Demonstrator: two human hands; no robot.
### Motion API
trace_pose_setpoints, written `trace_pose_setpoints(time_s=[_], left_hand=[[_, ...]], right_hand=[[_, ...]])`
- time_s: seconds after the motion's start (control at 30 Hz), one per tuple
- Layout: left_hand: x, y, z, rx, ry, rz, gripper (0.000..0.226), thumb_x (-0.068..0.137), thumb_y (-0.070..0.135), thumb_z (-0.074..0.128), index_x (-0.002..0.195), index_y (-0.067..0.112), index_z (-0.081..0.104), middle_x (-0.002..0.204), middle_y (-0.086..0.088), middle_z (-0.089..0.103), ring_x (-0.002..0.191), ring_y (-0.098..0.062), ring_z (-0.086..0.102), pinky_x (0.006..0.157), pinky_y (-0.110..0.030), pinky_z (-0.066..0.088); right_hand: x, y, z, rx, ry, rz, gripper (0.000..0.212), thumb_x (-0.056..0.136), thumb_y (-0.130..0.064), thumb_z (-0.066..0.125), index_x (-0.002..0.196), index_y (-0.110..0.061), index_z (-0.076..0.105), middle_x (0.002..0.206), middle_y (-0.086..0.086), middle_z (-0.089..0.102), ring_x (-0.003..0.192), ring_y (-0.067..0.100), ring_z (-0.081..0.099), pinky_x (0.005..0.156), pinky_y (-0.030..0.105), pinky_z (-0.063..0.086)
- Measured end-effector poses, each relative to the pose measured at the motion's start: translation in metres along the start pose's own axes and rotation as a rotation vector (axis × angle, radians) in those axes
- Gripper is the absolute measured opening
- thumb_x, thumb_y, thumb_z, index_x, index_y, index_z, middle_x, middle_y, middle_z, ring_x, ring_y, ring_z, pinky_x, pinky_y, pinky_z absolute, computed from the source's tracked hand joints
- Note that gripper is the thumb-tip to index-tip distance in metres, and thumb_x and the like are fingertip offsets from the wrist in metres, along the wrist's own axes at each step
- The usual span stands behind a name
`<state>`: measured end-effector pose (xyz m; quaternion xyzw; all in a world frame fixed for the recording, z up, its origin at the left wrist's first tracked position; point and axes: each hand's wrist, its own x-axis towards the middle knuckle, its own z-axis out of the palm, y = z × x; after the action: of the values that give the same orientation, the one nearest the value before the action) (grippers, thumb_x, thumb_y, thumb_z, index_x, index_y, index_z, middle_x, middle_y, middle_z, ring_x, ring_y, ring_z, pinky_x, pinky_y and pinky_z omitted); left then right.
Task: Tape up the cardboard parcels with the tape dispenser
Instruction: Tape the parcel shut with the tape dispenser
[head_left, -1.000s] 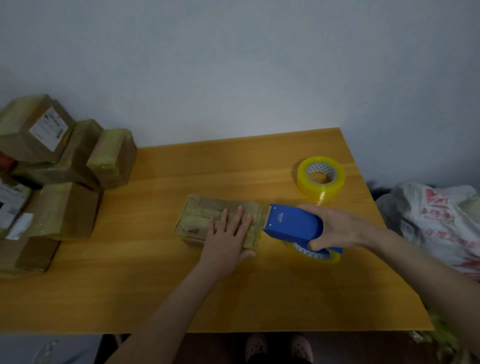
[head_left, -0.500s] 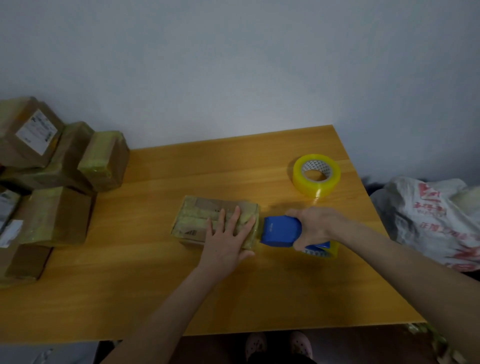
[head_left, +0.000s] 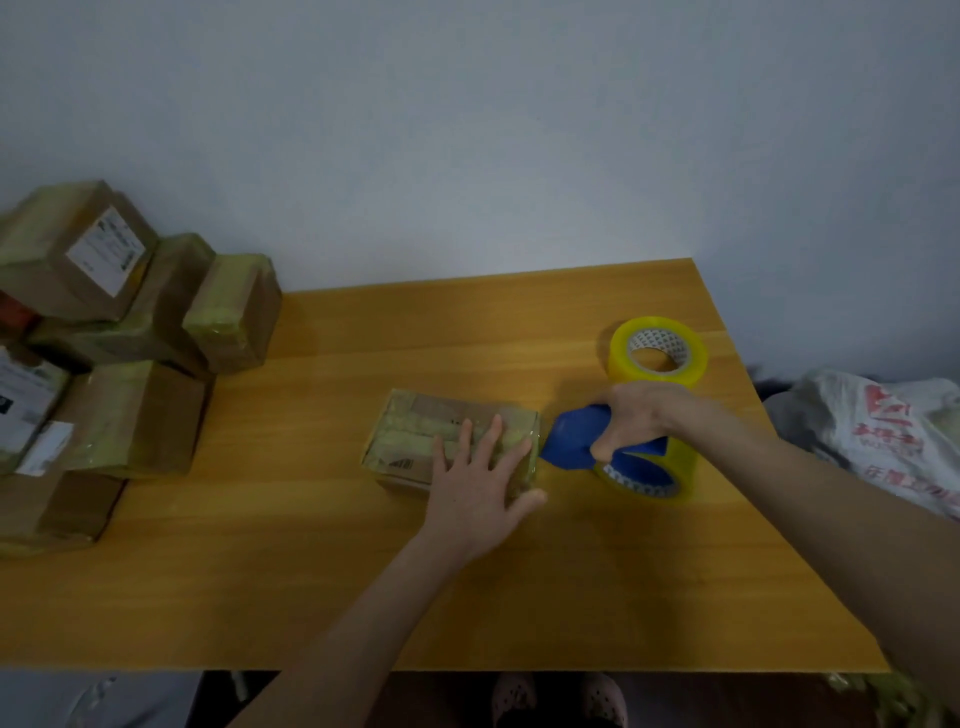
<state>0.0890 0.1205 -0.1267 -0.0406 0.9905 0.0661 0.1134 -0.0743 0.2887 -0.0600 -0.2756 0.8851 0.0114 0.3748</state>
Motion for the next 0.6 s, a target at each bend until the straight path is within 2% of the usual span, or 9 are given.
trace_pose_setpoints(time_s=[0.07,0.1,0.13,0.2,0.27,0.33,0.43,0.5,0.6], left_hand=[[0.009,0.018,-0.008,-0.110,0.077,-0.166,0.072,0.088,0.071,0.017,0.146,0.029,0.027,0.157,-0.003,0.018,0.146,-0.031,0.009,0.112,-0.060,0.010],[0.015,0.028,-0.011,-0.112,0.118,-0.250,0.070,0.091,0.067,0.026,0.145,0.023,0.028,0.152,-0.006,0.026,0.143,-0.031,0.017,0.111,-0.060,0.014],[0.021,0.037,-0.014,-0.088,0.143,-0.314,0.069,0.092,0.062,0.035,0.147,0.020,0.024,0.148,-0.008,0.027,0.141,-0.032,0.020,0.111,-0.059,0.017],[0.028,0.047,-0.013,-0.041,0.129,-0.349,0.073,0.094,0.050,0.045,0.150,0.016,0.014,0.151,-0.013,0.020,0.141,-0.037,0.016,0.113,-0.056,0.016],[0.030,0.046,-0.008,0.000,0.100,-0.257,0.073,0.096,0.037,0.048,0.152,0.013,0.006,0.156,-0.013,0.010,0.144,-0.039,0.006,0.117,-0.052,0.011],[0.031,0.030,-0.006,0.024,0.083,-0.071,0.075,0.097,0.028,0.049,0.153,0.015,0.001,0.160,-0.009,0.001,0.146,-0.034,-0.002,0.119,-0.045,0.009],[0.038,0.003,-0.015,0.080,-0.002,0.199,0.077,0.096,0.018,0.048,0.153,0.029,-0.003,0.160,0.000,-0.011,0.147,-0.022,-0.009,0.119,-0.040,-0.001],[0.043,-0.007,-0.019,0.159,0.001,0.204,0.080,0.096,0.016,0.048,0.149,0.042,-0.006,0.159,-0.003,-0.017,0.147,-0.023,-0.010,0.117,-0.043,-0.007],[0.050,-0.008,-0.018,0.199,-0.007,0.222,0.086,0.095,0.008,0.046,0.147,0.047,-0.009,0.158,-0.006,-0.018,0.147,-0.029,-0.009,0.116,-0.039,-0.010]], right_hand=[[-0.004,0.014,-0.004,0.129,0.040,0.013,0.062,0.072,-0.042,0.070,0.127,-0.022,0.049,0.114,0.005,0.059,0.095,0.026,0.061,0.075,0.040,0.052],[-0.005,0.020,-0.004,0.208,0.081,0.023,0.062,0.073,-0.040,0.070,0.128,-0.020,0.048,0.117,0.007,0.058,0.096,0.026,0.061,0.078,0.041,0.053],[-0.005,0.025,-0.003,0.296,0.129,0.032,0.061,0.073,-0.039,0.071,0.126,-0.019,0.048,0.116,0.007,0.058,0.094,0.025,0.061,0.078,0.041,0.054],[-0.005,0.032,0.005,0.493,0.233,0.057,0.056,0.072,-0.037,0.075,0.117,-0.017,0.050,0.107,0.007,0.060,0.085,0.021,0.062,0.069,0.036,0.053],[-0.005,0.039,0.015,0.675,0.304,0.081,0.053,0.070,-0.034,0.079,0.111,-0.015,0.051,0.099,0.005,0.061,0.080,0.018,0.062,0.061,0.029,0.050],[-0.007,0.045,0.022,0.848,0.350,0.077,0.050,0.069,-0.029,0.082,0.108,-0.016,0.053,0.094,0.000,0.062,0.077,0.014,0.062,0.056,0.024,0.047],[-0.014,0.051,0.029,1.034,0.373,0.040,0.048,0.070,-0.021,0.083,0.109,-0.018,0.057,0.094,-0.002,0.064,0.078,0.012,0.064,0.054,0.020,0.046],[-0.019,0.055,0.033,1.061,0.375,0.003,0.050,0.070,-0.018,0.083,0.112,-0.022,0.056,0.096,-0.005,0.064,0.079,0.008,0.064,0.053,0.016,0.045],[-0.026,0.061,0.037,1.077,0.363,-0.062,0.057,0.069,-0.013,0.082,0.117,-0.027,0.054,0.103,-0.007,0.064,0.086,0.007,0.064,0.058,0.015,0.048]])
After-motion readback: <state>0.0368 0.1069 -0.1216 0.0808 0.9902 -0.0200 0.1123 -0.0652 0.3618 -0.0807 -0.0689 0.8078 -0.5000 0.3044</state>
